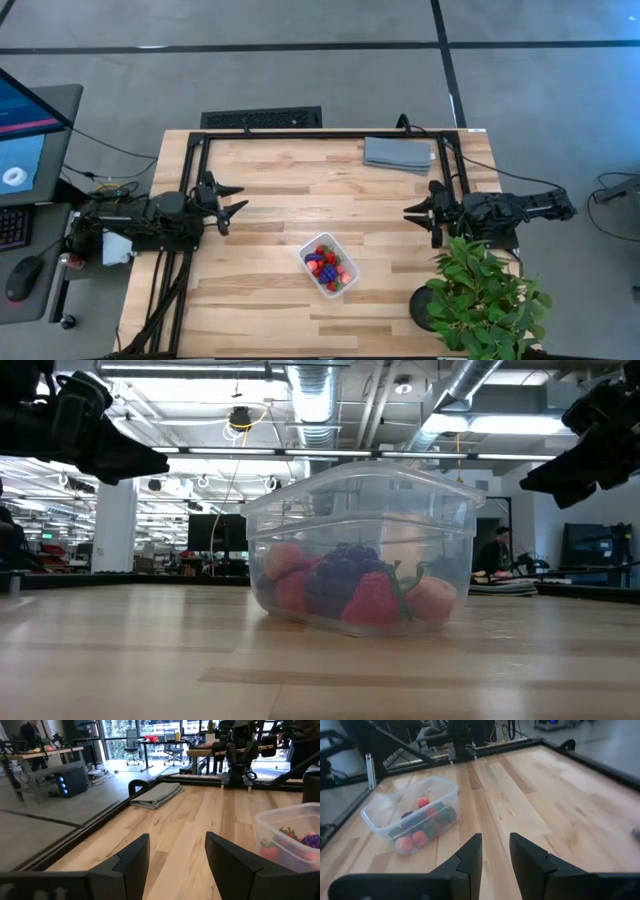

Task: Pick and placing Produce into tupperware
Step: Return to Home Position

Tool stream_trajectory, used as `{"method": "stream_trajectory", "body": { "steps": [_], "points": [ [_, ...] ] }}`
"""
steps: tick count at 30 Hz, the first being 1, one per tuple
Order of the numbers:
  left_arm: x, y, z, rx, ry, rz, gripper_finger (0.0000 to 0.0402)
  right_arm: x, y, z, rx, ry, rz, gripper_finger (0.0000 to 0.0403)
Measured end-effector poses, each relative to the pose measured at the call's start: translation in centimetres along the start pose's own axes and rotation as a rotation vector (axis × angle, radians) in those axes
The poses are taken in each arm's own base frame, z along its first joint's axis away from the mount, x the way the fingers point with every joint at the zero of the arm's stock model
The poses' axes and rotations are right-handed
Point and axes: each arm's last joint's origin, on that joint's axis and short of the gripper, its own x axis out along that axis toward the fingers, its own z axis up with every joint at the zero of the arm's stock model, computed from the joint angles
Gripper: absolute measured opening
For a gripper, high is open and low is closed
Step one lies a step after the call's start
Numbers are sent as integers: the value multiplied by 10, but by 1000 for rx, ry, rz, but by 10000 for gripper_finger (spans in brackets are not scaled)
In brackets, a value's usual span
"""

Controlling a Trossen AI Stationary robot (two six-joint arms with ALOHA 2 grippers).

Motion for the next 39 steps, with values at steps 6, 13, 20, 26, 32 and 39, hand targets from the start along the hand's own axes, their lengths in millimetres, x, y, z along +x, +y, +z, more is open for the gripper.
{"method": "stream_trajectory", "body": {
  "steps": [6,13,20,26,32,39],
  "points": [
    [0,0,0,11,1,-1,183,0,1,6,-137,-65,8,122],
    [1,0,-1,79,10,-1,183,0,1,6,-218,-63,-3,122],
    [1,0,-1,90,11,-5,183,0,0,2,-227,-19,-5,122],
    [0,-2,-2,135,19,-70,183,0,0,0,-233,2,0,122],
    [0,-4,-2,121,20,-137,183,0,0,0,-233,2,0,122],
    [3,-7,-5,72,64,-211,183,0,0,0,-225,2,0,122]
  ]
}}
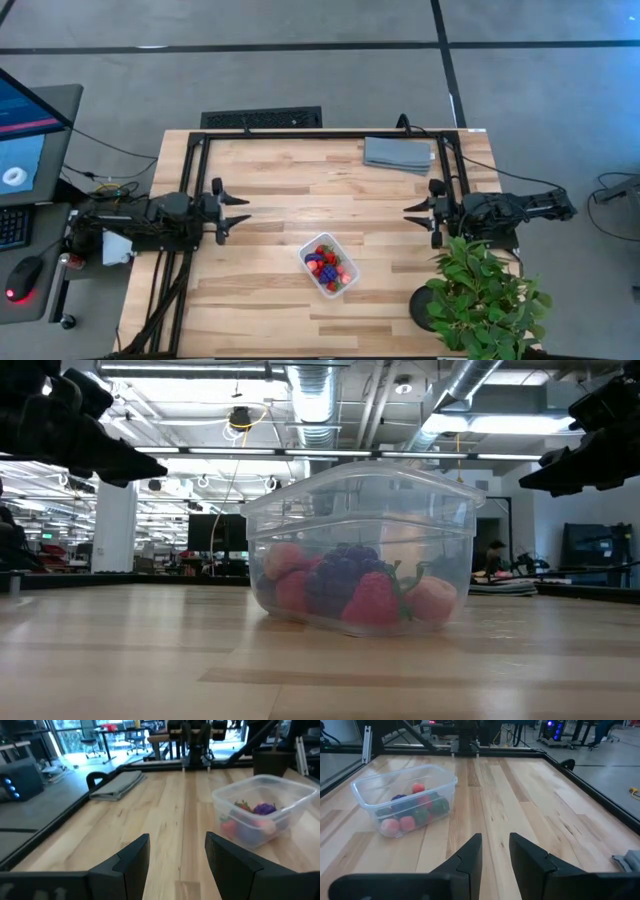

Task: Pick and placing Produce into tupperware
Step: Return to Home Position

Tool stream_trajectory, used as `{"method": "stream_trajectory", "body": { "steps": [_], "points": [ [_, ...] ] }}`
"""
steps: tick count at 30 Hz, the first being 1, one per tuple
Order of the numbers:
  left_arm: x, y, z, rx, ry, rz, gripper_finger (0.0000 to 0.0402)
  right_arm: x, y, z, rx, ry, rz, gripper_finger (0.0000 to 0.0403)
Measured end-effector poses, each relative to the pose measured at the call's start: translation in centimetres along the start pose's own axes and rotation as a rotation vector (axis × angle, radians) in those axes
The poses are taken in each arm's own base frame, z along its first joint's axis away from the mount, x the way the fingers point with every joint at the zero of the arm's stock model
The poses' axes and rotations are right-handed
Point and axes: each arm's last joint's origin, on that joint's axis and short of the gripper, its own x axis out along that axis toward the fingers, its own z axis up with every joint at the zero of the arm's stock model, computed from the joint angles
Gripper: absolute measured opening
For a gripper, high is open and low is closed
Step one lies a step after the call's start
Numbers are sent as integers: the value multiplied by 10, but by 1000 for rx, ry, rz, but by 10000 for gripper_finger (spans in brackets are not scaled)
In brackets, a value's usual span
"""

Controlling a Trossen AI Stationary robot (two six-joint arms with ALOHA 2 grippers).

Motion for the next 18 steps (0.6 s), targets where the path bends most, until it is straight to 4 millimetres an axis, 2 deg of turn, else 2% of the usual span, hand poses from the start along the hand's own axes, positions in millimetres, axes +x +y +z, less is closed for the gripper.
{"method": "stream_trajectory", "body": {
  "steps": [4,9,13,16,18],
  "points": [
    [1,0,2,29,-34,2,183,0,0,0,0,0,0,122],
    [-1,1,15,151,-168,34,183,0,0,0,1,1,0,122],
    [-5,3,21,150,-236,80,183,0,0,0,22,1,1,122],
    [-10,3,29,155,-337,31,183,0,0,0,54,1,2,122],
    [-10,1,29,177,-341,-32,183,0,0,0,55,1,3,122]
  ]
}}
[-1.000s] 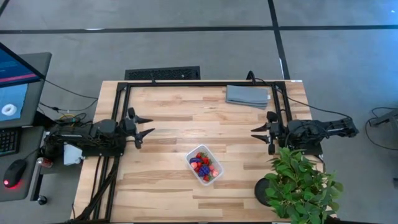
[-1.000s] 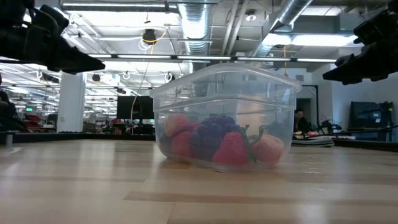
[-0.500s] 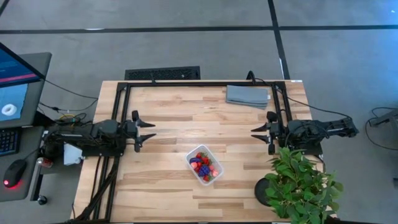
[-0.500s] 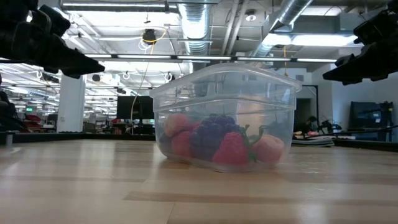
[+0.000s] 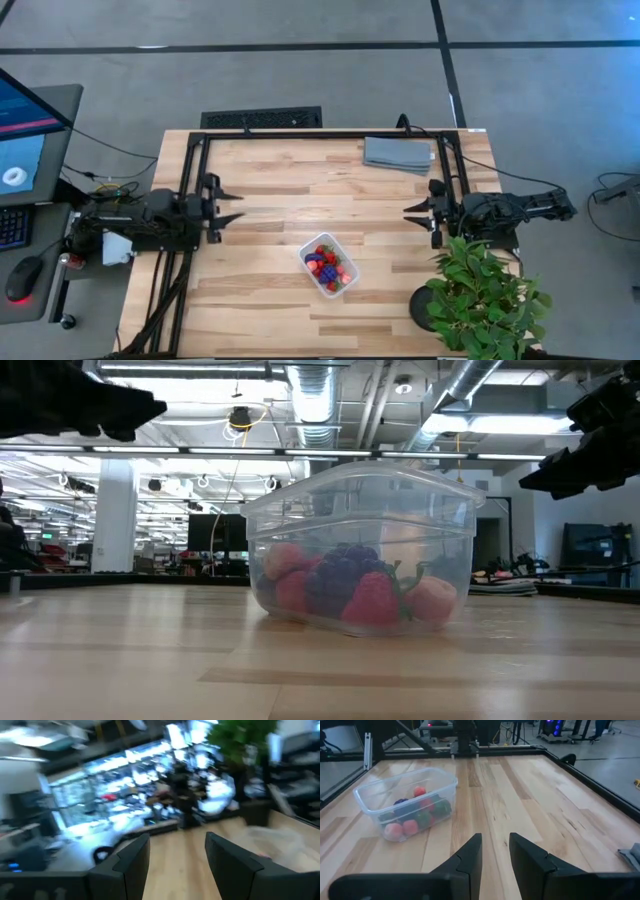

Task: Pick and placing Produce into tupperware
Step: Return to Home Position

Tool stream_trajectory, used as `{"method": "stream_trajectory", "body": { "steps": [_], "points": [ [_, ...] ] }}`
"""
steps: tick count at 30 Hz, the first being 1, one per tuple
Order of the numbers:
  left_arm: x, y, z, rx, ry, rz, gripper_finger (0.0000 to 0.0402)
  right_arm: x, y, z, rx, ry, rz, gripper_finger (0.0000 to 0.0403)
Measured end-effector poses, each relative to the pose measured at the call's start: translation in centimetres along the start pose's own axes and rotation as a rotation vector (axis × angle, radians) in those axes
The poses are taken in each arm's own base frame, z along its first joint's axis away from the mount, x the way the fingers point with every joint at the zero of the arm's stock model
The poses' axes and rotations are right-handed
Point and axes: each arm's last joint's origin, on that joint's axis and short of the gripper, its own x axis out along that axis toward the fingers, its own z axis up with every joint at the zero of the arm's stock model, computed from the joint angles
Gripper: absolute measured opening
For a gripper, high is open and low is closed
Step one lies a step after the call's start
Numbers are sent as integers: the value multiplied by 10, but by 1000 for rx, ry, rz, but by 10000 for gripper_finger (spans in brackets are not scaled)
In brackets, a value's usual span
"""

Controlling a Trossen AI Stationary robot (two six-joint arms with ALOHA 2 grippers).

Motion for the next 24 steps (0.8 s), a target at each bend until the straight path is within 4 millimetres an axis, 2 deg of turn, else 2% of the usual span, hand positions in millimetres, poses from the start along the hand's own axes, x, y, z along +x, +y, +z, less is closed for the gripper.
{"method": "stream_trajectory", "body": {
  "steps": [4,7,15,24],
  "points": [
    [0,-5,-9,-54,70,-101,183,0,0,0,-9,0,0,122],
    [1,-9,-17,-93,53,-154,183,0,0,0,-10,0,-1,122],
    [1,-10,-20,-84,24,-151,183,0,0,0,-13,0,-2,122],
    [1,-10,-25,-70,72,-133,183,0,0,0,-10,0,-2,122]
  ]
}}
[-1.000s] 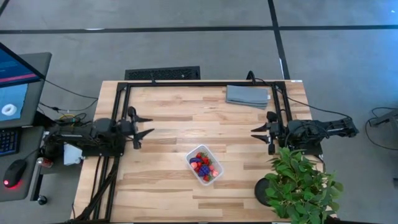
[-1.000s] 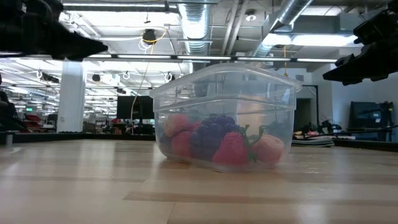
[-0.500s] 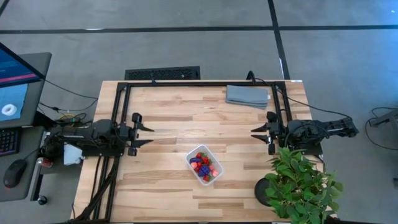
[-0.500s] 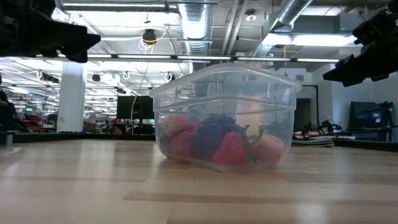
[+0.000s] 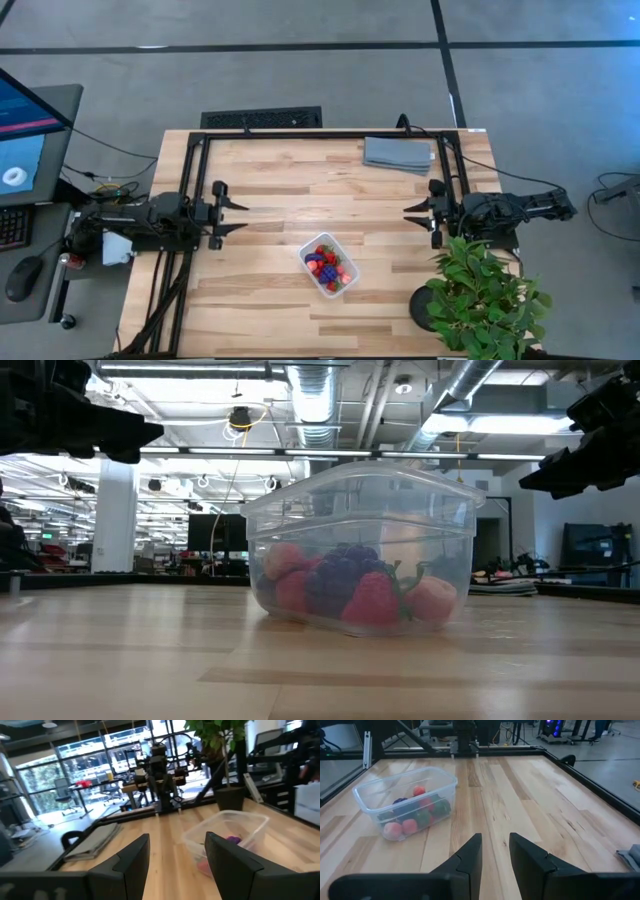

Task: Pick and placing Produce into tupperware
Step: Return to Home Position

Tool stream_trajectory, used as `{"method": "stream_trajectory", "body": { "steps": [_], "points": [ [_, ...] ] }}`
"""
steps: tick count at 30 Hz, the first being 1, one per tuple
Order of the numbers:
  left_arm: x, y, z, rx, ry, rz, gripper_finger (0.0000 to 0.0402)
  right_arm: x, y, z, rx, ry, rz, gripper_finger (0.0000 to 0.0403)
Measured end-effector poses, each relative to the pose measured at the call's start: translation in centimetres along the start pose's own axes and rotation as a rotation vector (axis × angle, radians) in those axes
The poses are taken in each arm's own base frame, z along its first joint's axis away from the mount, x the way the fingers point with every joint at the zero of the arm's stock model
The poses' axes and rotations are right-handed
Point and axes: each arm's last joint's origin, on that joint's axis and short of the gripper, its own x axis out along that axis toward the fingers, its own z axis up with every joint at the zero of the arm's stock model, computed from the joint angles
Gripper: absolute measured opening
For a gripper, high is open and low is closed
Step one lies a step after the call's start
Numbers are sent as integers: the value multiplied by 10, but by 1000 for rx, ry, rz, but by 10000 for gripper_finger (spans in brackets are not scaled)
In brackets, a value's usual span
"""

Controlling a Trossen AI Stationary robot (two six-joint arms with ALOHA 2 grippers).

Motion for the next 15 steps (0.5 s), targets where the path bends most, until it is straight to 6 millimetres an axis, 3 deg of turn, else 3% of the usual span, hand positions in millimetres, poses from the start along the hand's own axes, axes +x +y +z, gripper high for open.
{"method": "stream_trajectory", "body": {
  "steps": [15],
  "points": [
    [0,1,-4,-28,39,35,183,0,0,1,-26,-13,0,122]
  ]
}}
